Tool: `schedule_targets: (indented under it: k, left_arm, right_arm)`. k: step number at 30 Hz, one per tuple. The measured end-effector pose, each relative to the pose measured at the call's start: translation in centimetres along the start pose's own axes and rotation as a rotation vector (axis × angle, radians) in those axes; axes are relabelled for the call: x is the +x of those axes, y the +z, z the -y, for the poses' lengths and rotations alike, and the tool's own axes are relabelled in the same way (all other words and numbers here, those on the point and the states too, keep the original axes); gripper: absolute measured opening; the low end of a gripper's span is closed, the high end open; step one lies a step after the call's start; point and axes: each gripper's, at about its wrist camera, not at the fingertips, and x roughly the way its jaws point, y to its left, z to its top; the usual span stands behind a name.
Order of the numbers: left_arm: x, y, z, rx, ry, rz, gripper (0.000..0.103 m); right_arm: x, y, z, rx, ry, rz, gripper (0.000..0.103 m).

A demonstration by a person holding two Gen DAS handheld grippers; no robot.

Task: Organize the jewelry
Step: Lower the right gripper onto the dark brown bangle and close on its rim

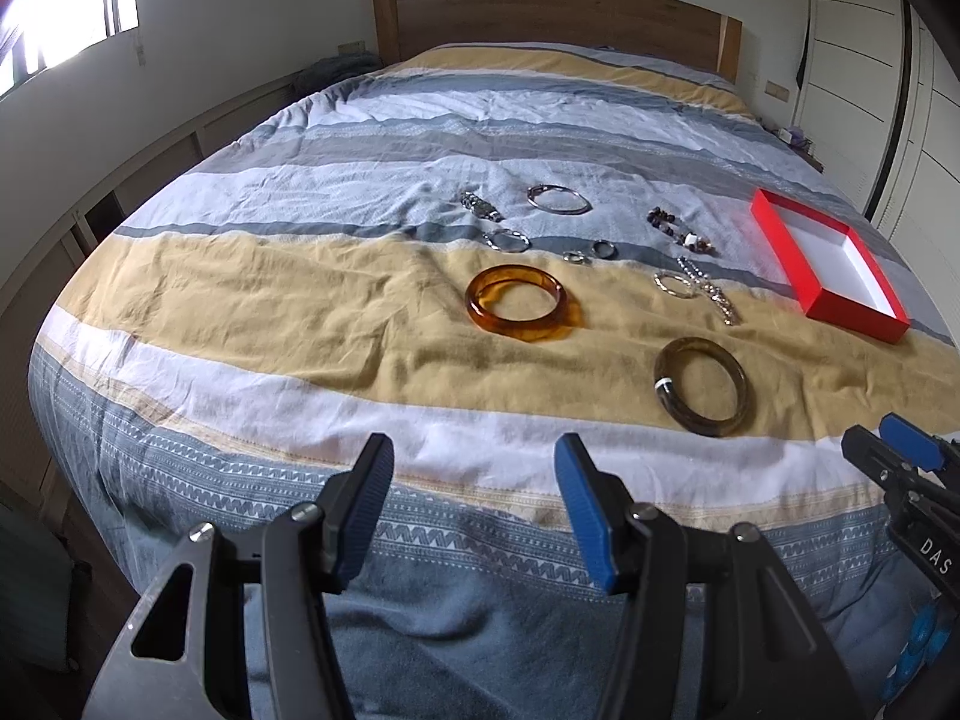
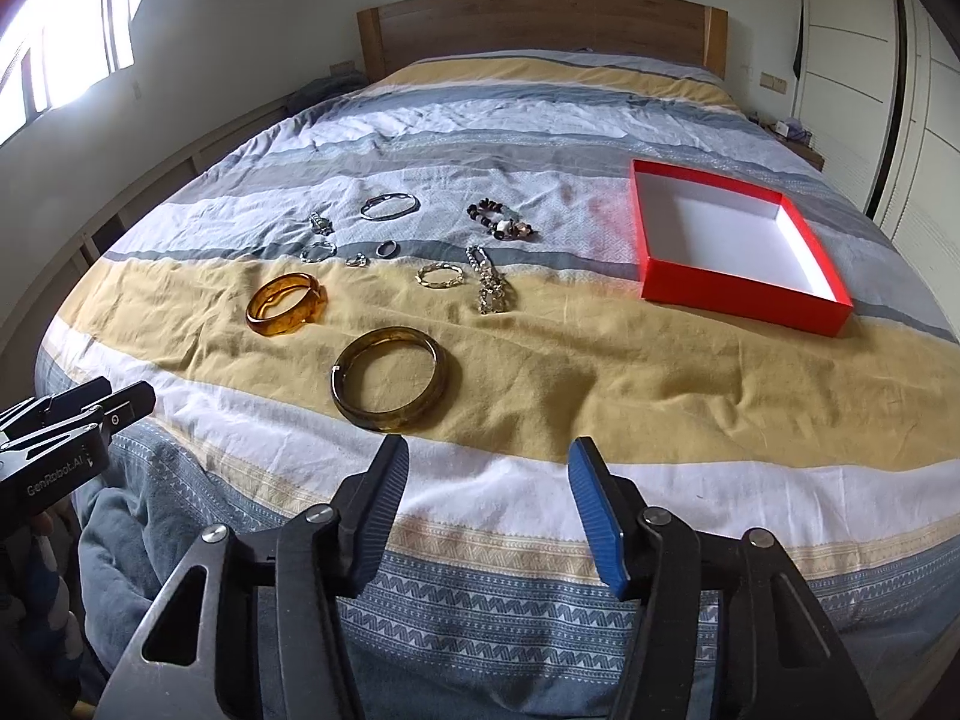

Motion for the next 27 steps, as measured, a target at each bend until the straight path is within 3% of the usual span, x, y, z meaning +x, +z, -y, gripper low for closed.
schedule_targets:
  k: [11, 27]
  left_arm:
    - [3.3, 0.9, -1.0, -0.022, 0.012, -0.049, 0.054]
    - [8.5, 5.7, -2.8, -0.118, -0.014, -0.087, 0.053]
  right_arm:
    - [4.3, 2.1, -0.7, 0.004, 0.072, -0.064, 0.035]
    - [11.3, 4.2, -1.8, -0.040, 0.133, -0.174, 0.026]
